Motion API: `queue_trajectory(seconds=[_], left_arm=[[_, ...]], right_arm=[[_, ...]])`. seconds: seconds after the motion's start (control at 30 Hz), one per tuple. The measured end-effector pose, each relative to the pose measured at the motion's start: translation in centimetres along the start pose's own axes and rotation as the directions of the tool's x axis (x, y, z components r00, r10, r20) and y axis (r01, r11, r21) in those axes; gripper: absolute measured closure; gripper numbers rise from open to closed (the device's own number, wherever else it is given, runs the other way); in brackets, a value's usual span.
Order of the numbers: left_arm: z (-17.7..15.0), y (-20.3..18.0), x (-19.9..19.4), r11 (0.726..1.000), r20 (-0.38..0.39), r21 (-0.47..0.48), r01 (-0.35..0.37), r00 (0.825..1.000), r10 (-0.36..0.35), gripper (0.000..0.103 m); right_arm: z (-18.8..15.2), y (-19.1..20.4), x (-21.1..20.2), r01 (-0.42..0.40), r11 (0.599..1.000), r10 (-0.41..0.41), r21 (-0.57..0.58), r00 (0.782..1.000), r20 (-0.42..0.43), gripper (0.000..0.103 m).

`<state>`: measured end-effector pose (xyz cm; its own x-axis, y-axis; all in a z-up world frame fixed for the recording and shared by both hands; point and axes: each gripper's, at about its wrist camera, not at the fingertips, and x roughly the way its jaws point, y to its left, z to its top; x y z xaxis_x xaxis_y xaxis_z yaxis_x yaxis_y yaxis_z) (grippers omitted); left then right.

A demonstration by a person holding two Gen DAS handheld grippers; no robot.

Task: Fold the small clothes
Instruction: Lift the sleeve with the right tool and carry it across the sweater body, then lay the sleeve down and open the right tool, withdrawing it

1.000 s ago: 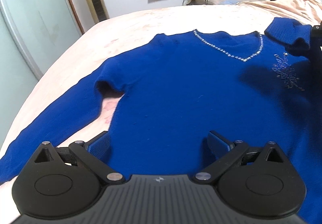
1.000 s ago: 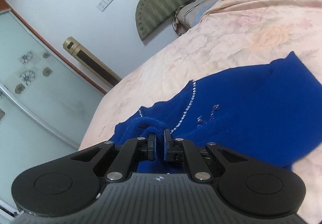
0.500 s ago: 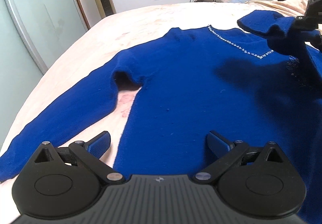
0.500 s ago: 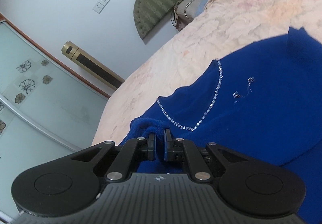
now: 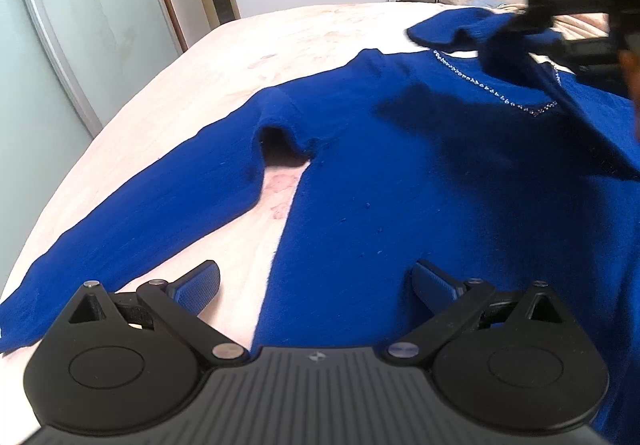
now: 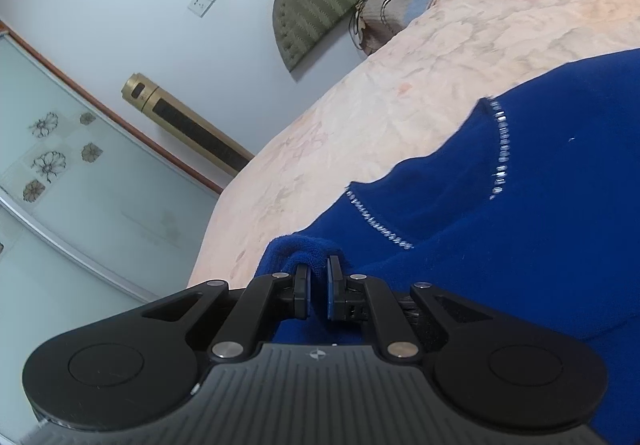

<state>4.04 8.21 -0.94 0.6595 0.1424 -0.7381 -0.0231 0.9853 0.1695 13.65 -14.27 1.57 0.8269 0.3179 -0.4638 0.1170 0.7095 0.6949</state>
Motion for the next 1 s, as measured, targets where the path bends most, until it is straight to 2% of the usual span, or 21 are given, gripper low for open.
queue_trajectory(seconds=[0.33,0.43,0.5,0.63,0.77,0.8,0.83,0.9,0.97,1.0], left_arm=[[-0.3,1.0,0.1,1.0,-0.016,-0.019,-0.022,1.0,0.021,0.0],[-0.4,1.0,0.0,1.0,-0.016,-0.011,-0.027,1.0,0.027,0.0],[-0.4,1.0,0.0,0.999,-0.014,-0.006,-0.031,0.999,0.031,0.0],[-0.4,1.1,0.5,0.999,-0.025,-0.015,-0.032,0.999,0.032,0.0],[-0.4,1.2,0.5,0.999,-0.028,-0.02,-0.031,0.999,0.03,0.0],[-0.5,1.2,0.5,0.999,-0.028,-0.02,-0.031,0.999,0.03,0.0],[-0.5,1.2,0.5,0.999,-0.028,-0.021,-0.031,0.999,0.03,0.0],[-0.5,1.3,0.7,0.999,-0.032,-0.024,-0.031,0.999,0.03,0.0],[-0.6,1.5,0.7,0.999,-0.034,-0.025,-0.031,0.999,0.03,0.0],[-0.7,1.6,0.7,0.999,-0.034,-0.025,-0.034,0.999,0.033,0.0]], right_arm=[[-1.5,2.5,4.6,0.01,0.997,-0.017,-0.083,0.997,-0.074,0.088],[-2.1,2.8,6.3,0.036,0.987,-0.057,-0.159,0.989,-0.133,0.078],[-2.4,2.8,6.9,0.049,0.979,-0.088,-0.197,0.977,-0.192,0.048],[-2.9,3.1,6.1,0.02,0.954,-0.098,-0.299,0.964,-0.249,0.042],[-3.9,4.7,5.9,-0.055,0.863,-0.146,-0.502,0.924,-0.352,0.03],[-4.2,4.9,5.5,-0.078,0.844,-0.138,-0.53,0.925,-0.354,0.03],[-4.1,4.9,5.3,-0.092,0.848,-0.116,-0.522,0.929,-0.352,0.03],[-3.4,4.3,4.9,-0.117,0.895,-0.045,-0.431,0.936,-0.349,0.03],[-2.3,3.4,4.3,-0.103,0.94,0.011,-0.324,0.961,-0.275,0.032],[-2.1,3.7,3.9,-0.087,0.934,0.005,-0.347,0.973,-0.232,0.035]])
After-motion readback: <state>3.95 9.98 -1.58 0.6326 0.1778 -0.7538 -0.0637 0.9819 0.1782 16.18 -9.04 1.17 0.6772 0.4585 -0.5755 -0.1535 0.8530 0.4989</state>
